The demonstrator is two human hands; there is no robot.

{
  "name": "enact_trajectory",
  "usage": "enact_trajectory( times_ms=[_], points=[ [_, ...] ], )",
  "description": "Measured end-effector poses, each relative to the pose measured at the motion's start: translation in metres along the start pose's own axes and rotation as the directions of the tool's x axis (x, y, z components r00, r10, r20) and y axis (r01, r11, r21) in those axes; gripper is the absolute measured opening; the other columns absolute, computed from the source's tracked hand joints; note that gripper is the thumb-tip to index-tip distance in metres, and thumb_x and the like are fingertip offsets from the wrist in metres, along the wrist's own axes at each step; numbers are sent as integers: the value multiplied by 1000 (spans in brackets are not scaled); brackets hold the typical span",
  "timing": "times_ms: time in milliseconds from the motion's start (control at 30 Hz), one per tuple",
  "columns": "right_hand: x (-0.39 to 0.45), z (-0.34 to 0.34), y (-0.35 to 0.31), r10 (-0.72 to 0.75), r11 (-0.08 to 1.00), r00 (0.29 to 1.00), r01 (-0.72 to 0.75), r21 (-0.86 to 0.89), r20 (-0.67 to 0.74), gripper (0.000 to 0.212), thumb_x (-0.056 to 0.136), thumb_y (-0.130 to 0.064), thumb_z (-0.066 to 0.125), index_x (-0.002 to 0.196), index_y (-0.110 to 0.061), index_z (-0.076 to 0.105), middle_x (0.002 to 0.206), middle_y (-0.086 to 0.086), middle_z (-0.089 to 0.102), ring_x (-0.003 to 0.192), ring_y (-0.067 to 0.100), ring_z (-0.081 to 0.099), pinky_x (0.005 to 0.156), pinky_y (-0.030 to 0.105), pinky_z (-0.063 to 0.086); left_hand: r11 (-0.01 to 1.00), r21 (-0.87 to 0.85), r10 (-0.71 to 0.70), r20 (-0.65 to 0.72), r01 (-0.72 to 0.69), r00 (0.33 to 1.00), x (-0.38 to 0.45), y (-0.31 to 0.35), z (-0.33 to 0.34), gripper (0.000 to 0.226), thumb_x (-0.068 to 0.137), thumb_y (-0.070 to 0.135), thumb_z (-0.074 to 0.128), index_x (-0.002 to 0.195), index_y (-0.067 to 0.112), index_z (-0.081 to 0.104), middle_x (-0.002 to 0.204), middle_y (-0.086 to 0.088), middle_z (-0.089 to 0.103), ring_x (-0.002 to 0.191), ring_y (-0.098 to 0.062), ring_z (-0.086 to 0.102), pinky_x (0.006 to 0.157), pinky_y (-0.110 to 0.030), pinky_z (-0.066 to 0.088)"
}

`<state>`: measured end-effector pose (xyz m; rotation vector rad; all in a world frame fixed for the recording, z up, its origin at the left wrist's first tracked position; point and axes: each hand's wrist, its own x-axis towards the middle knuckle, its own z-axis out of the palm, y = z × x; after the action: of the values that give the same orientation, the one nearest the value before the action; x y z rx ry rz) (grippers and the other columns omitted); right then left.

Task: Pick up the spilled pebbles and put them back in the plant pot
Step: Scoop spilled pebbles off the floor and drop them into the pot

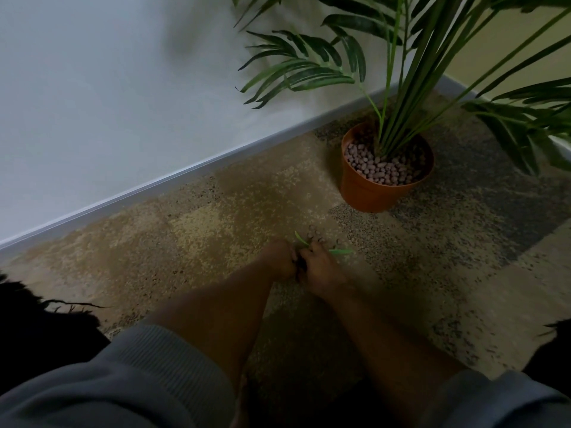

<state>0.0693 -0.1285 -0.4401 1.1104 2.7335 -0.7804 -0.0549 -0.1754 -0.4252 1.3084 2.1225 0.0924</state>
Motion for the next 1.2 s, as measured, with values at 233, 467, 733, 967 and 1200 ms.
enact_trajectory(
  times_ms=[233, 467, 733, 967, 1200],
  points=[
    [0, 0, -6, 29, 997, 999, -27, 75, -32, 33, 91, -19, 55, 125, -16, 54, 131, 9, 45, 117, 26, 47, 98, 37, 41, 997, 74, 31, -11, -30, 999, -3, 2, 2, 24, 89, 17, 59, 110, 8, 67, 115, -11, 66, 107, -26, 63, 91, -35, 52],
    [4, -4, -8, 145, 983, 989, -146, 110, 13, 27, 90, -19, 59, 118, -17, 59, 130, 10, 51, 118, 27, 50, 99, 36, 41, 999, -42, -29, 46, 31, 999, 1, 2, 5, 21, 89, 15, 57, 104, 9, 70, 109, -9, 67, 101, -22, 63, 81, -28, 48],
    [13, -45, -10, 449, -268, 816, -266, 926, 365, 19, 90, 9, 45, 99, 1, 59, 102, 16, 57, 94, 21, 61, 78, 29, 56, -227, -926, -187, 344, 300, 920, 3, 11, -14, 20, 95, 9, 44, 81, 8, 58, 76, -6, 55, 69, -11, 54, 50, -16, 51],
    [19, -100, -9, 377, -669, 863, 3, 744, 336, 18, 93, -9, 39, 95, -1, 55, 111, 22, 60, 110, 32, 59, 97, 39, 51, -497, -856, -219, 280, 140, 935, 21, 52, -62, 32, 95, 17, 36, 65, 14, 48, 65, -1, 46, 60, -11, 47, 60, -19, 42],
    [33, -161, -10, 524, -665, 818, 219, 715, 238, 28, 100, -13, 33, 84, -1, 53, 83, 15, 55, 80, 24, 59, 104, 41, 48, -540, -839, -190, 195, 64, 962, 36, 106, -113, 33, 103, 20, 33, 101, 10, 64, 83, -5, 61, 77, -9, 59, 78, -20, 51]
  ],
)
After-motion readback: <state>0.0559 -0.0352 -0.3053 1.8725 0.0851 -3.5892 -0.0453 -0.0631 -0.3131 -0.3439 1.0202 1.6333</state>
